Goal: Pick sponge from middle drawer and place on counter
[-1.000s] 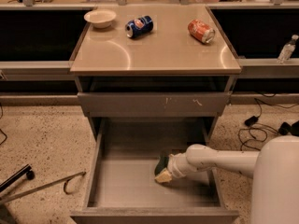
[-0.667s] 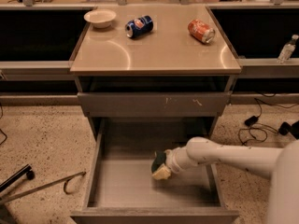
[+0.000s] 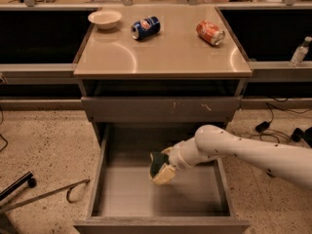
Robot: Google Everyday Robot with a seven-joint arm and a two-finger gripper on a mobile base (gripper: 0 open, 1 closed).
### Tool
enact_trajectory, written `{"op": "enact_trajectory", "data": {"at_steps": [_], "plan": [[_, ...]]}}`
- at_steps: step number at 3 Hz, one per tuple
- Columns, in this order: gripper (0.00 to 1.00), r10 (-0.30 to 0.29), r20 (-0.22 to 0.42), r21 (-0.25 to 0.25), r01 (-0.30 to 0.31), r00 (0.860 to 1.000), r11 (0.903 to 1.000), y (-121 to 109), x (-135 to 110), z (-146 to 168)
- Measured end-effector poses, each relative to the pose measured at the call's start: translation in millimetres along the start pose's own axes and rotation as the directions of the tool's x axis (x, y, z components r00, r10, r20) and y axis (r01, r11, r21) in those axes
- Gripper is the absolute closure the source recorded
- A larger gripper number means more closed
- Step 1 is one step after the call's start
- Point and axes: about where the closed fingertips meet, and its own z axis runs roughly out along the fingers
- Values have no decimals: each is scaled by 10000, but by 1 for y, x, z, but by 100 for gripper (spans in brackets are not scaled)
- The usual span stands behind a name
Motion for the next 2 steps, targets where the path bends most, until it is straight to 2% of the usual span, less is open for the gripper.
{"op": "enact_trajectory", "data": {"at_steps": [1, 2], "plan": [[100, 40, -10, -6, -40, 10000, 10000, 0, 3, 2], [100, -162, -84, 243, 164, 9998, 9996, 0, -8, -8]]}}
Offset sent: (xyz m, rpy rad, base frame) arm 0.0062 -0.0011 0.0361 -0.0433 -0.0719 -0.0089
